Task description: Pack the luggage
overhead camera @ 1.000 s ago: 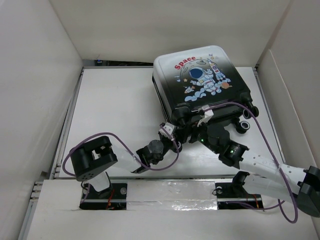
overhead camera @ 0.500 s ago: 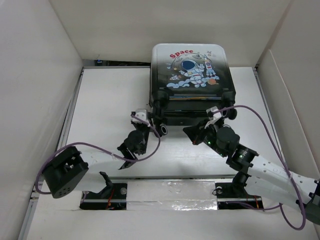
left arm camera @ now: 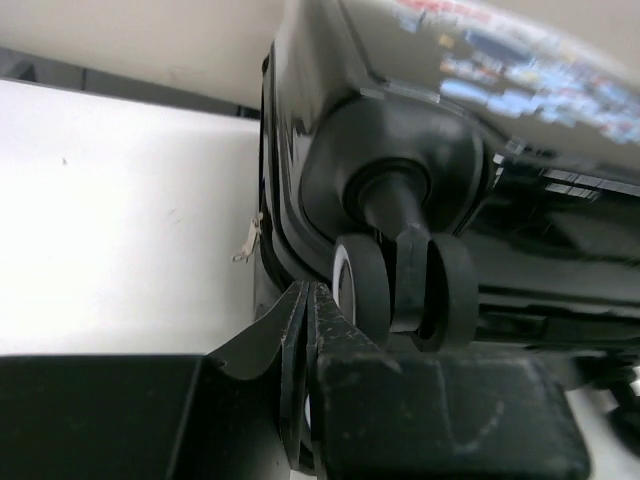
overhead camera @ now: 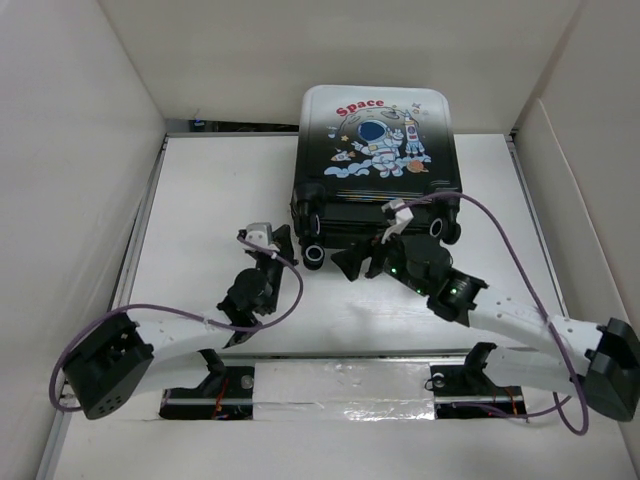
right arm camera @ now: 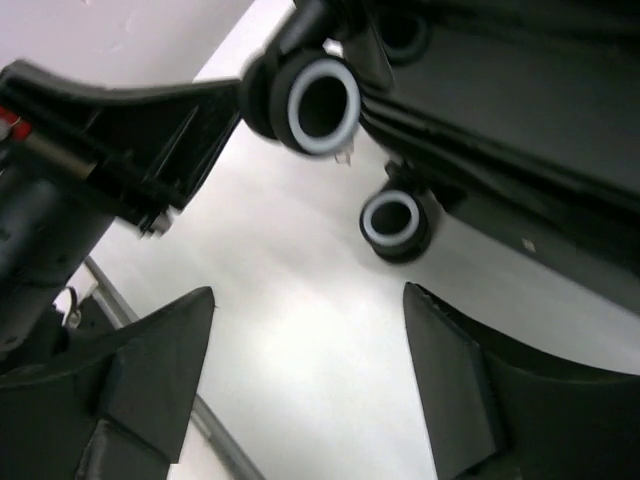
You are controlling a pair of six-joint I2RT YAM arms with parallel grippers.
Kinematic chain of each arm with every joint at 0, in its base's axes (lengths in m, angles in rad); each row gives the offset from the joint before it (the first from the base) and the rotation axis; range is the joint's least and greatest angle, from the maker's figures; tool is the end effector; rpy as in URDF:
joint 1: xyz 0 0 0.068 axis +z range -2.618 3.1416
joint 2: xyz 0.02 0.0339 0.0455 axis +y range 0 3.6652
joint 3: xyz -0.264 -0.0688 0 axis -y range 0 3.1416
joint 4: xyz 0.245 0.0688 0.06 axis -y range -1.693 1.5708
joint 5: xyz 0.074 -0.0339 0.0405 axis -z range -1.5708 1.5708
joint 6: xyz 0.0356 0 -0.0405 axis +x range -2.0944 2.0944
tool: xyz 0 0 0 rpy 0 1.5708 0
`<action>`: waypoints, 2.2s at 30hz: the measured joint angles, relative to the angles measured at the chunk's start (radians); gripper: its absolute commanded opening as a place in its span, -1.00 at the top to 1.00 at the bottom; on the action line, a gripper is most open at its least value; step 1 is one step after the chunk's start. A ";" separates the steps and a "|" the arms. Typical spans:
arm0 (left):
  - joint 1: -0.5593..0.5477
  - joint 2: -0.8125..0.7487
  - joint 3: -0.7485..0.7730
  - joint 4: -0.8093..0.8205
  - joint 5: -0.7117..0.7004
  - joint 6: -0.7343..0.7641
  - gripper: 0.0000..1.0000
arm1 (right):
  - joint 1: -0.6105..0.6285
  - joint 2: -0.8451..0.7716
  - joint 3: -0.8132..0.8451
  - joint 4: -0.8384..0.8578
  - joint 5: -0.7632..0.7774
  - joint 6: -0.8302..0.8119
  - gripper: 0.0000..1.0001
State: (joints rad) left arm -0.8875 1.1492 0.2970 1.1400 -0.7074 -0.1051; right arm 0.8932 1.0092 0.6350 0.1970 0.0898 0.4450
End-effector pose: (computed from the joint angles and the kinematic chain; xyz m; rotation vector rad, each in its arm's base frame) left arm 0.1539 -0.1524 0.2381 -0.0925 1.3604 -0.3824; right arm 0.1511 0.1827 0.2840 -0.3402 1.8030 0.8871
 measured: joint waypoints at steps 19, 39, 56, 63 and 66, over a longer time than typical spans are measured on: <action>0.287 -0.221 -0.145 -0.136 0.349 -0.383 0.58 | 0.044 0.623 0.450 0.156 0.058 0.167 -1.00; 0.287 -0.010 -0.071 -0.171 0.579 -0.322 0.16 | 0.028 0.534 0.312 0.196 0.090 0.249 1.00; 0.246 0.220 -0.029 -0.008 0.679 -0.270 0.01 | -0.011 0.225 0.129 0.195 0.065 0.158 1.00; 0.241 0.309 0.022 0.006 0.685 -0.246 0.04 | -0.011 0.225 0.122 0.196 0.037 0.153 1.00; 0.241 0.342 0.054 0.016 0.680 -0.242 0.07 | -0.011 0.229 0.122 0.198 0.029 0.152 1.00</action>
State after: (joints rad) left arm -0.6460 1.4910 0.3508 1.1561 -0.0277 -0.3470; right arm 0.8818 1.2385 0.7570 0.3950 0.1192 0.5972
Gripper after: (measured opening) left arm 0.475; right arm 0.009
